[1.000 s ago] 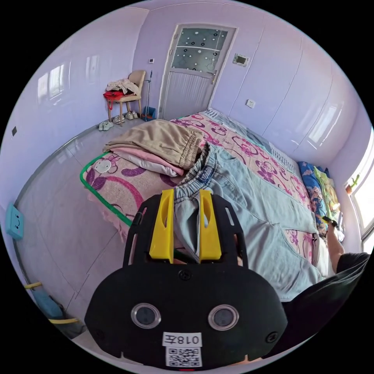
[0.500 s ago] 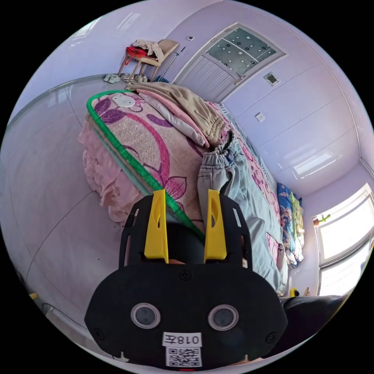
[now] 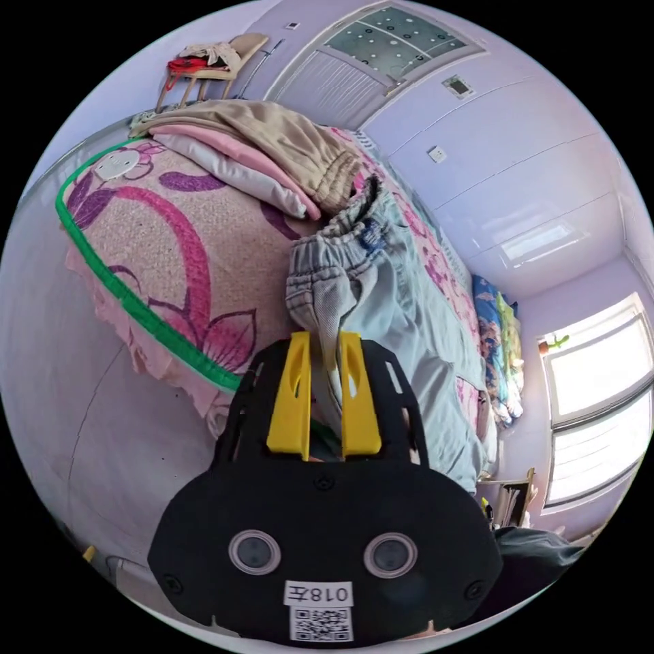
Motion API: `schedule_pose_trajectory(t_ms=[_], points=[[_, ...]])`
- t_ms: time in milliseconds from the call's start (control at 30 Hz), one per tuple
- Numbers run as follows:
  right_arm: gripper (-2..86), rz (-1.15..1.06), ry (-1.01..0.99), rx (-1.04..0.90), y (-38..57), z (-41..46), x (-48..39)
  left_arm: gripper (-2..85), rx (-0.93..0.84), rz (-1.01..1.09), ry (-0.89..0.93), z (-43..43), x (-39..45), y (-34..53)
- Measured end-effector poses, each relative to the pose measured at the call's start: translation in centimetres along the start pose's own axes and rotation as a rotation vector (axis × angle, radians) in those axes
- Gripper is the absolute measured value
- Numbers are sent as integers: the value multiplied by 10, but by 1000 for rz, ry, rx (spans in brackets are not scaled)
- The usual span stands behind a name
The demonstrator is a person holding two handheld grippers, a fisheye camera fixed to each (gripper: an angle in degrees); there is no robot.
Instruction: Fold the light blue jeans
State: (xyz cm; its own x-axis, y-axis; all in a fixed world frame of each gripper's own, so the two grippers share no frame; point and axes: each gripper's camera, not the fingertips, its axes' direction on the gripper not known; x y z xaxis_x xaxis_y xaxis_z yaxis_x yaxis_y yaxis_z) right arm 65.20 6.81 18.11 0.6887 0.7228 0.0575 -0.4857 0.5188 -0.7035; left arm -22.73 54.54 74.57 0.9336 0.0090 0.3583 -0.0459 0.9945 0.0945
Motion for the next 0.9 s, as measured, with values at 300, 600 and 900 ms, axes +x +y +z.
schedule_pose_trajectory(t_ms=[300,600,900], points=[[139,49,-134,-63,-34,23,18,5,89,47,186,-18,-1,7],[140,94,-189,-49,-59,43,32,-9,102,27,313,-14,-15,12],[21,-6,-68,23,-42,49,8,-9,152,3,383,-5,-20,22]])
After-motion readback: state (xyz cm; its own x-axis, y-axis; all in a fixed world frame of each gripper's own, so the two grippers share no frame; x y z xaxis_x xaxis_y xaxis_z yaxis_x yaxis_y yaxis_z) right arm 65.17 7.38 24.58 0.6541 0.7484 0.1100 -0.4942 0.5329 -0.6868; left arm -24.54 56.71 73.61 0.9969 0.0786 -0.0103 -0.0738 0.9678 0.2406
